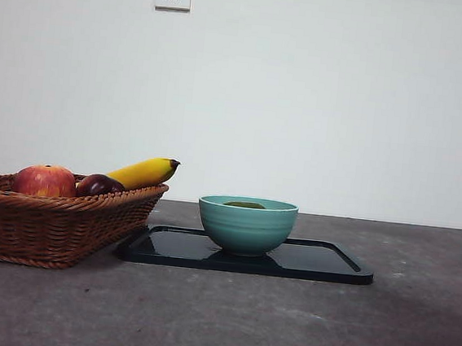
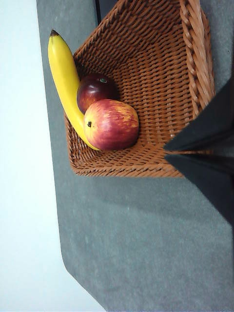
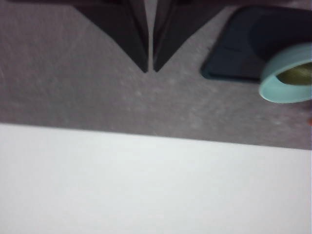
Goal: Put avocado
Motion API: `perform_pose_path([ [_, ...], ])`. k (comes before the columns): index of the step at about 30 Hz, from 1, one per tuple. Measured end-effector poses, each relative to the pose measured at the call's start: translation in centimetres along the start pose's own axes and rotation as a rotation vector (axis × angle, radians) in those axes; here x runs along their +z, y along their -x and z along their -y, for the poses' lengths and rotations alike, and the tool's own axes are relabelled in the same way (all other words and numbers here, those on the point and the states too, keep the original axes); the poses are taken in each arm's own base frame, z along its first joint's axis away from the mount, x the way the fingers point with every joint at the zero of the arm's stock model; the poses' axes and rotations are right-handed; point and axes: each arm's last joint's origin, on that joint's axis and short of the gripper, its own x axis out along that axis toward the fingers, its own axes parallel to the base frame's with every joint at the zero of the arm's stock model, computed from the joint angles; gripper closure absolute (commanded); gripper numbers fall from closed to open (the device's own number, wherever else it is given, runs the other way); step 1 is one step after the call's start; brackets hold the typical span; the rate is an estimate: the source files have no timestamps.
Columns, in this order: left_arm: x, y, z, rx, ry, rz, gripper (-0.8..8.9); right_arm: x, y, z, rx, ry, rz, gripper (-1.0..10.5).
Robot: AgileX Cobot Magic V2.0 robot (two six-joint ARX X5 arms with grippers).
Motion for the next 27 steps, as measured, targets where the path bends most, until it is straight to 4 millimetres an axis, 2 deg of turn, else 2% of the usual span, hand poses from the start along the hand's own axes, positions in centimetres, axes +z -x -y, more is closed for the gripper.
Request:
perform_pose_path([
  [16,0.0,0.0,0.0,0.0,0.0,0.0,8.05,-3.0,-0.6,0.2,-0.032,-0.048,-0.068,9.4],
  [27,0.0,0.0,0.0,0.0,0.0,0.0,8.05,-3.8,-0.5,0.4,-0.083,-0.065,-0.147,9.4],
])
